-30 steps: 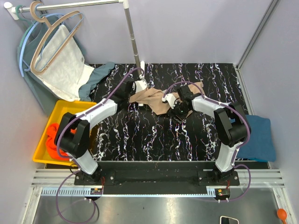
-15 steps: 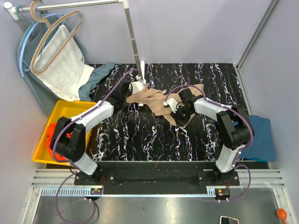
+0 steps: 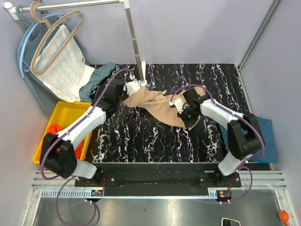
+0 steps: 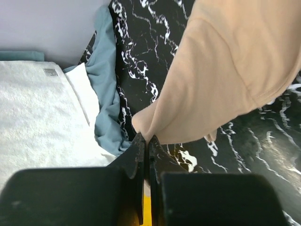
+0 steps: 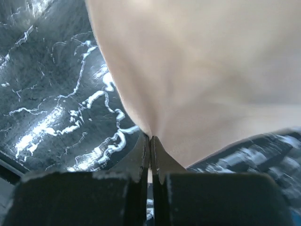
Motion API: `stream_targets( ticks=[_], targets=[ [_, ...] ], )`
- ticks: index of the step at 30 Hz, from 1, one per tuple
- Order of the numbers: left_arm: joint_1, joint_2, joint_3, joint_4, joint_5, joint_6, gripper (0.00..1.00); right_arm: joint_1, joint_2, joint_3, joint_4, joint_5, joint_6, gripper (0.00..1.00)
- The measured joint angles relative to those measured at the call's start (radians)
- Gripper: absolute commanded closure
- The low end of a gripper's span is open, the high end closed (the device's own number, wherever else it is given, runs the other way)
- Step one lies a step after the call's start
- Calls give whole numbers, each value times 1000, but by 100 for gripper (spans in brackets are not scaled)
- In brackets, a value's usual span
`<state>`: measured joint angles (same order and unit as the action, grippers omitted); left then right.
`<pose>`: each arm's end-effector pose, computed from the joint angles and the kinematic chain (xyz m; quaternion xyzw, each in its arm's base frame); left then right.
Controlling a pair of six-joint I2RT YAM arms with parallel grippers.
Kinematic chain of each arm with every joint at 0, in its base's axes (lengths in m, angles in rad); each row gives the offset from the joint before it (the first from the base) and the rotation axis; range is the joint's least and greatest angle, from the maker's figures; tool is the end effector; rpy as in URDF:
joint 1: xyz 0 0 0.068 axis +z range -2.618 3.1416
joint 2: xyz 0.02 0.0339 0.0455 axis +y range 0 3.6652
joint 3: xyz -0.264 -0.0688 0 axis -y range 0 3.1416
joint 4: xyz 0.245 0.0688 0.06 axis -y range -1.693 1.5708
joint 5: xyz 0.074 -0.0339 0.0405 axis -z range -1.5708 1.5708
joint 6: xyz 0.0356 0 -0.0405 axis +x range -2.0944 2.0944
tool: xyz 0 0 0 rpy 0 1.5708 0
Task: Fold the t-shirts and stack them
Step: Flatten the tshirt out
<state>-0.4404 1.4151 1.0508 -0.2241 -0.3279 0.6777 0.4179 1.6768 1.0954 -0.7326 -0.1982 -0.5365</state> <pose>0.2934 -0.1256 0.2833 0.3961 0.7783 0.1980 0.4450 0.2835 0.1336 0.1863 -0.4645 0.8708 0.0904 0.1330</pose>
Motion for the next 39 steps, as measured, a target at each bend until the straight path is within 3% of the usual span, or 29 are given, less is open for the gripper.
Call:
stream_targets(
  ticks=[9,17,24,32,39],
  targets=[
    [1,-161,160,-192,110,-112,100,0,-286,320,-34,296,40,100],
    [4,-289,284,-262,110,-109,100,-16,-359,425,-27,497,-108,100],
    [64,-316,407,-238,51,-115,100,-173,-349,550,-22,500,-191,100],
    [85,-241,474,-257,-26,-141,100,-196,-318,698,-16,487,-227,100],
    [87,-278,459,-391,100,-145,100,-204,-308,752,-119,412,-215,100]
  ],
)
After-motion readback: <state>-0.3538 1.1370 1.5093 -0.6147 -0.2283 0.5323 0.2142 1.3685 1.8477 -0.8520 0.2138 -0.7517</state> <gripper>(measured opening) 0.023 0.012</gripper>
